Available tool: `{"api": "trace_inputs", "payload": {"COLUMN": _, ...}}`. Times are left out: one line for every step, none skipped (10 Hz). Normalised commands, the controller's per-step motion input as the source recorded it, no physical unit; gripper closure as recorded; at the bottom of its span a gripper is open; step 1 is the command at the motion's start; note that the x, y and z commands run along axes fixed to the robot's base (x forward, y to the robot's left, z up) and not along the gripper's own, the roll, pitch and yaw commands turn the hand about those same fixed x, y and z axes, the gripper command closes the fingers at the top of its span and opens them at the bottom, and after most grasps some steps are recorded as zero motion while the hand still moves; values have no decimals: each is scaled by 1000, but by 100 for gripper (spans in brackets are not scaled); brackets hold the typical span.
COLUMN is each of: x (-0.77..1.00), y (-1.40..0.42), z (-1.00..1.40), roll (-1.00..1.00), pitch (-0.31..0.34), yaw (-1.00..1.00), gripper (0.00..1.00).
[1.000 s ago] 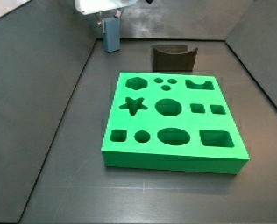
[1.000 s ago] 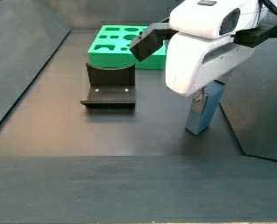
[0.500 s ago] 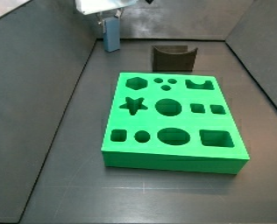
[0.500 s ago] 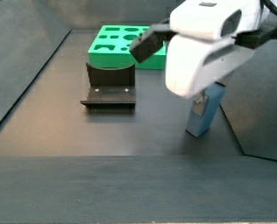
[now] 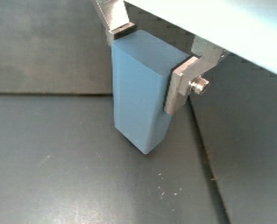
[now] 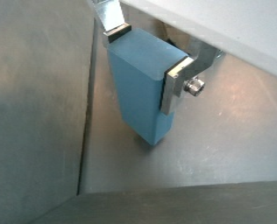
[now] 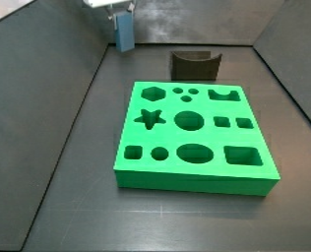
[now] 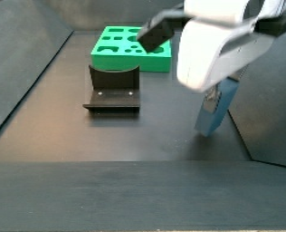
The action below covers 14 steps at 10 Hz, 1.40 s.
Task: Pick up the rectangle object. Move up. Move to above the board. Insert the rectangle object.
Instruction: Move up, then move to above the board.
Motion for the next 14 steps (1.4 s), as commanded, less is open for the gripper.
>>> {"api": "trace_inputs", "payload": {"x": 2, "y": 17, "z": 428, "roll": 58, "pitch": 104, "yaw": -20, "gripper": 100}}
{"api": "trace_inputs", "payload": {"x": -1, "y": 14, "z": 300, "roll": 75, "pitch": 109, "yaw": -12, "gripper": 100}}
{"api": "trace_inputs", "payload": {"x": -84, "y": -18, "z": 1000, "roll": -112, "pitch": -24, "yaw": -134, "gripper": 100}}
{"api": "trace_inputs", "payload": {"x": -85, "y": -18, "z": 1000, "roll": -103, "pitch": -28, "yaw": -121, "gripper": 100}}
{"api": "trace_inputs", "payload": {"x": -87, "y": -14, "z": 1000, "roll": -91, "pitch": -23, "yaw": -109, "gripper": 100}}
{"api": "trace_inputs", "payload": {"x": -86, "y": -10, "z": 1000, "roll": -54, "pitch": -12, "yaw": -81, "gripper": 100}}
{"api": "trace_inputs", "payload": {"x": -85, "y": -9, "z": 1000, "roll": -12, "pitch": 10, "yaw": -57, "gripper": 100}}
{"api": "trace_inputs", "payload": {"x": -82, "y": -5, "z": 1000, "roll": 10, "pitch": 21, "yaw": -43, "gripper": 100}}
{"api": "trace_inputs", "payload": {"x": -81, "y": -3, "z": 1000, "roll": 19, "pitch": 31, "yaw": -30, "gripper": 100}}
{"api": "trace_inputs", "payload": {"x": -72, "y": -1, "z": 1000, "roll": 35, "pitch": 51, "yaw": -6, "gripper": 100}}
{"api": "trace_inputs", "payload": {"x": -66, "y": 3, "z": 1000, "roll": 45, "pitch": 64, "yaw": 5, "gripper": 100}}
{"api": "trace_inputs", "payload": {"x": -59, "y": 5, "z": 1000, "roll": 53, "pitch": 73, "yaw": 11, "gripper": 100}}
{"api": "trace_inputs", "payload": {"x": -54, "y": 5, "z": 1000, "roll": 57, "pitch": 75, "yaw": 14, "gripper": 100}}
{"api": "trace_inputs", "payload": {"x": -45, "y": 1, "z": 1000, "roll": 52, "pitch": 75, "yaw": 17, "gripper": 100}}
